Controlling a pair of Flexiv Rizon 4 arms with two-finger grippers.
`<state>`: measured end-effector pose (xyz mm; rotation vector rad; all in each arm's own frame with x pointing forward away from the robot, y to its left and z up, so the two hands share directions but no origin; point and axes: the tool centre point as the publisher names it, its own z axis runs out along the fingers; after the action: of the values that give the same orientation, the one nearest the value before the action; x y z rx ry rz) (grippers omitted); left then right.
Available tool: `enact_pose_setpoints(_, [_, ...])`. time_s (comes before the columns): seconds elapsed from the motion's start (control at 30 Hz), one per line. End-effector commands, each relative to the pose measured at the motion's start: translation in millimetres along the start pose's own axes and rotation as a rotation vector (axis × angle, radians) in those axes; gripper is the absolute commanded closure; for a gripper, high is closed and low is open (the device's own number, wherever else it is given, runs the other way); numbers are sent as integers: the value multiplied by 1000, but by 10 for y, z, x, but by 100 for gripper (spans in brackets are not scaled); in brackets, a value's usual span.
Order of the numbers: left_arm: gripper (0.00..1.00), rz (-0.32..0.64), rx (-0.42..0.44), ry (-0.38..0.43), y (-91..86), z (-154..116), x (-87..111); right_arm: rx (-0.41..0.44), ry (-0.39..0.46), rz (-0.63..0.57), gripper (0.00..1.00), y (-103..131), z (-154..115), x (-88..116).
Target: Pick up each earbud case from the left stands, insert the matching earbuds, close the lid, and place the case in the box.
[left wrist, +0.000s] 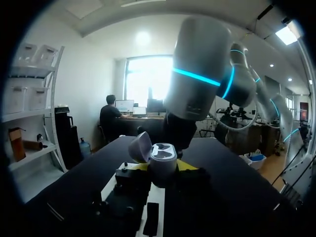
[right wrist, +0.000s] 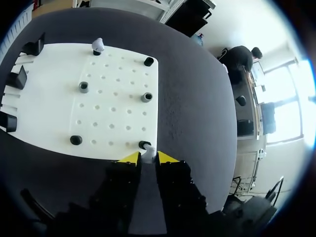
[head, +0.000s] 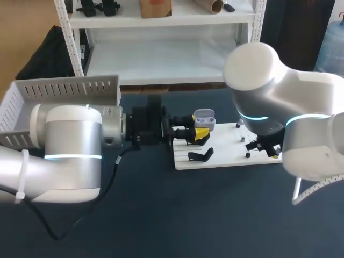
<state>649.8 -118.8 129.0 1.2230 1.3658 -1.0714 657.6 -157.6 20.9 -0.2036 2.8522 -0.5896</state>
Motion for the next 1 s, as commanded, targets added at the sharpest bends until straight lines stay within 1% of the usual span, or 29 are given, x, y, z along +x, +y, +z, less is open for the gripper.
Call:
enact_pose_setpoints(0.03, [100,2,-6,-4,-13,-1,6,4,0,4,100,-20,-9,4])
enact_pose_setpoints(0.1, [100,2,-6,-4,-13,-1,6,1,-1,16,100,-53,-75,20])
enact_pose_setpoints(0.27, [100,2,-6,-4,-13,-1,6,7,-18,35,100,-151,-354,62])
enact_pose_setpoints(0.5, [100,2,-6,-4,-13,-1,6,-6,-14,50,100,-199,-660,133])
enact_pose_setpoints(0.57, [100,2,-6,-4,-13,-1,6,4,-18,62,100,-194,-743,158])
enact_pose_setpoints(0.87, [100,2,-6,-4,-13,-1,6,-48,-41,95,100,-100,-1090,254])
enact_pose_setpoints(0.9, [100,2,-6,-4,-13,-1,6,-48,-45,92,100,-83,-1126,261])
enact_pose_setpoints(0.93, [100,2,-6,-4,-13,-1,6,-68,-53,85,100,-59,-1157,269])
enact_pose_setpoints(1.0, [100,2,-6,-4,-13,-1,6,-63,-54,67,100,0,-1204,290])
